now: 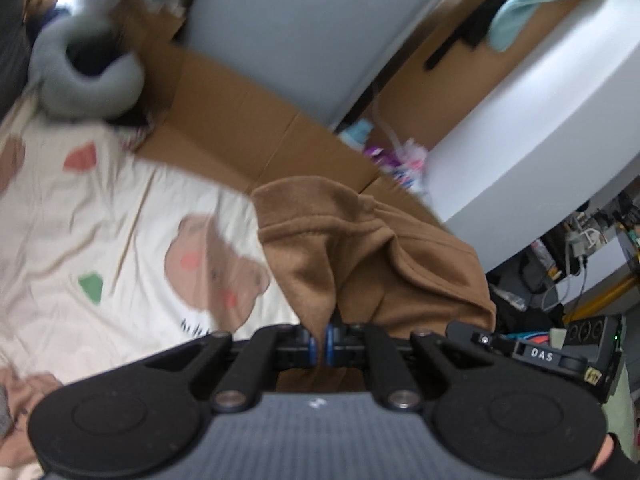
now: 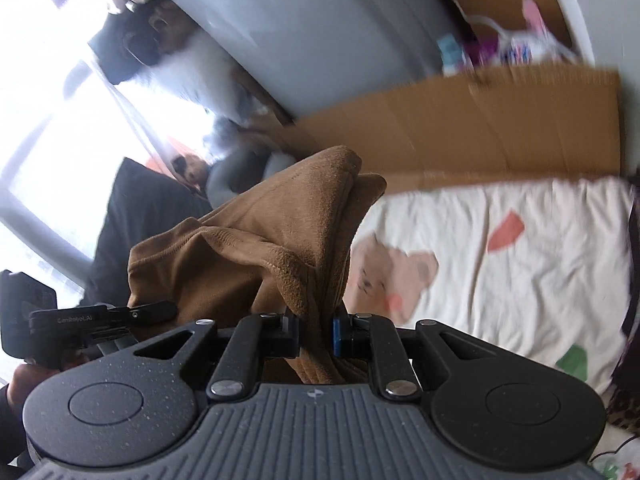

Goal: Fold clothes
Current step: 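Lift the folded brown shirt off the bed with both closed tools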

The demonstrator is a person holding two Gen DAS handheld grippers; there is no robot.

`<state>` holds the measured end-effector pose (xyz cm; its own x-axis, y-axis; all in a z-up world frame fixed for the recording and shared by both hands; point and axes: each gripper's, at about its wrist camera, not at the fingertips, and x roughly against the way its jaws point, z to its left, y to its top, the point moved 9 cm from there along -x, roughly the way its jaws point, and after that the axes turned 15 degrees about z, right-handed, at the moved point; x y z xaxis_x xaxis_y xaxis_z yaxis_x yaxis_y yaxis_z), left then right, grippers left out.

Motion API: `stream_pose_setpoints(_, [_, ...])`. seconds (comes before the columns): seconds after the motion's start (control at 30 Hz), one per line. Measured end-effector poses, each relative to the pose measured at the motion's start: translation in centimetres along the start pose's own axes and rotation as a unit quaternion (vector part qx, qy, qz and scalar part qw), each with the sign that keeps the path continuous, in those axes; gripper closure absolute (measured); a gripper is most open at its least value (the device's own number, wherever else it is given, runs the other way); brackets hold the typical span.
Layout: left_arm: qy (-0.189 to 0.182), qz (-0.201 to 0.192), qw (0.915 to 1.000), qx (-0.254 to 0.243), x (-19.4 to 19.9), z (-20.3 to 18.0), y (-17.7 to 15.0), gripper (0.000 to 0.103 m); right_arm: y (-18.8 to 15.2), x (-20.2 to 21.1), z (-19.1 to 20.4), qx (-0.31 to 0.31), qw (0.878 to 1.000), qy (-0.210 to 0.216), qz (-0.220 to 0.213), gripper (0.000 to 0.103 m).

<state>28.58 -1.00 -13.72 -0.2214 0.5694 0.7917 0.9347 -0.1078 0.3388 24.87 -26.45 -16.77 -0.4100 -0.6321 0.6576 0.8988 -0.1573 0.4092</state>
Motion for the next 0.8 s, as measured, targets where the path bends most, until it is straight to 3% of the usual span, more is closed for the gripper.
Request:
stream_pose_setpoints(0.5, [0.002, -0.047, 0.9979, -0.045, 10.6, -12.6, 4.2, 0.098, 5.3, 15.4, 8.5, 0.032, 0.997, -0.015, -0.069, 0.09])
stream_pose_setpoints(0.8, [-0.005, -0.075, 0.9946, -0.07, 14.7, -19.0, 4.1, 0.098, 7.5, 23.6, 11.5, 0.053, 0.992, -0.02, -0.114, 0.09])
